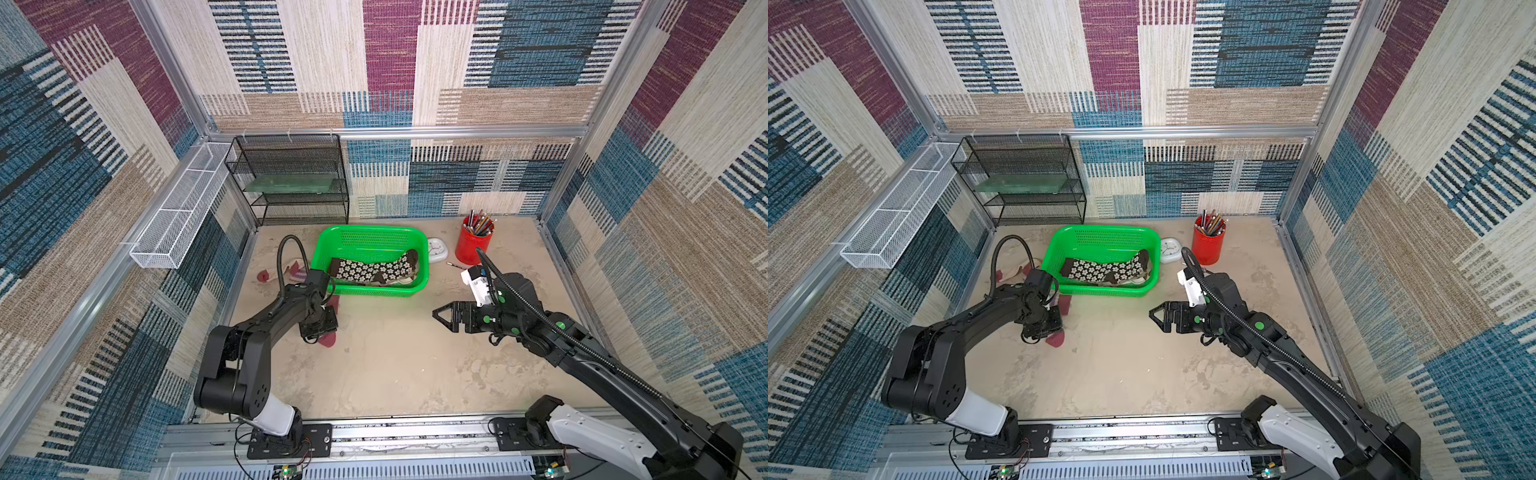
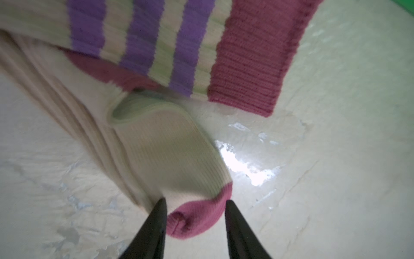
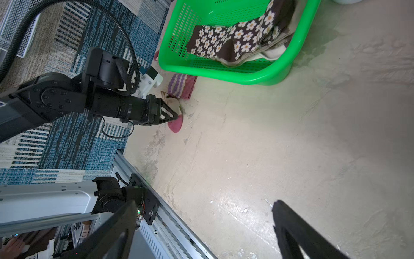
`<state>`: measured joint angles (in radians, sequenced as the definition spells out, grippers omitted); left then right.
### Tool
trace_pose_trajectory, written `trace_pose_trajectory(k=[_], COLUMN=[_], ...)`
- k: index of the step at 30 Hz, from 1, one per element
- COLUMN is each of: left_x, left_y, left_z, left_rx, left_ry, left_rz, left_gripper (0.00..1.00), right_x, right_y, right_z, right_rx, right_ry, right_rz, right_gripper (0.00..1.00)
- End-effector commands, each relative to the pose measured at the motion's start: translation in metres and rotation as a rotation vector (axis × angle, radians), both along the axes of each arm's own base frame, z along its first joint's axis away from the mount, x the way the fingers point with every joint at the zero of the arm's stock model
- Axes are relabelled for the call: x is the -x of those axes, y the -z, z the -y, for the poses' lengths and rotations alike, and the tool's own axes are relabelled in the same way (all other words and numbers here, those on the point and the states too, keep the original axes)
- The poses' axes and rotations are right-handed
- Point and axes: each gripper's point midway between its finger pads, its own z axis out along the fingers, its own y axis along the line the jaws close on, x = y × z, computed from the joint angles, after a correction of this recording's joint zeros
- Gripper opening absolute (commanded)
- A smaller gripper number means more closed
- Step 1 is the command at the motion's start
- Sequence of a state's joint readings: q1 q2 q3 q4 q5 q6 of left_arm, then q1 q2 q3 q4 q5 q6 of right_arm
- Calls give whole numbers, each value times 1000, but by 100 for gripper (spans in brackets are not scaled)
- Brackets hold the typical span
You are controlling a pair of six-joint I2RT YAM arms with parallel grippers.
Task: Place the socks together as a pair
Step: Move the sock to the center of the board.
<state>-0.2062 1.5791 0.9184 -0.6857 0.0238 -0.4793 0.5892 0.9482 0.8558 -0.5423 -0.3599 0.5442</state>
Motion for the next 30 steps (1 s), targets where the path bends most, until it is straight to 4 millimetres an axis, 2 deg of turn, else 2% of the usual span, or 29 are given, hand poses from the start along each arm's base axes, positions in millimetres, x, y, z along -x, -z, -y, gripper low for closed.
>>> trace_pose_trajectory(k=[1,3,6,8,13,16,21,22,24,28,29,30], left_x=[2,11,27,41,81,96,97,91,88,74,71,69], left_y=[11,18,20,18,14,12,-1,-7,-7,-20,-26,-34], left_z=[-2,2,14,30,89,122,193,212,246,308,318,326], left_rx=[-35,-33,-12,24,151,253,353,376,406,461,470,476], left_ry=[30,36,44,55,56,-9,30,45,71,115,126,134], left_rz=[-23,-48,-59,-57,-52,-28,20,29,26,48,54,64], left_gripper=[25,9,0,0,0,0,0,0,0,0,0,5], right_x=[2,2,2,2,1,-2,-2,-1,-2,-6,-5,-5], right_y=[-7,-11,-16,-16,-8,0,17,21,26,31,31,29], right_z=[-1,0,3,6,14,20,32,35,41,66,71,76], right_rx=[-23,-26,-24,-19,-11,3,37,43,56,110,113,112], right_ry=[-9,-7,-5,2,21,37,51,56,70,163,174,186], right_rz=[19,30,48,57,65,51,22,17,8,-9,-10,-3], right_gripper=[96,96,96,96,96,96,96,96,96,96,96,96])
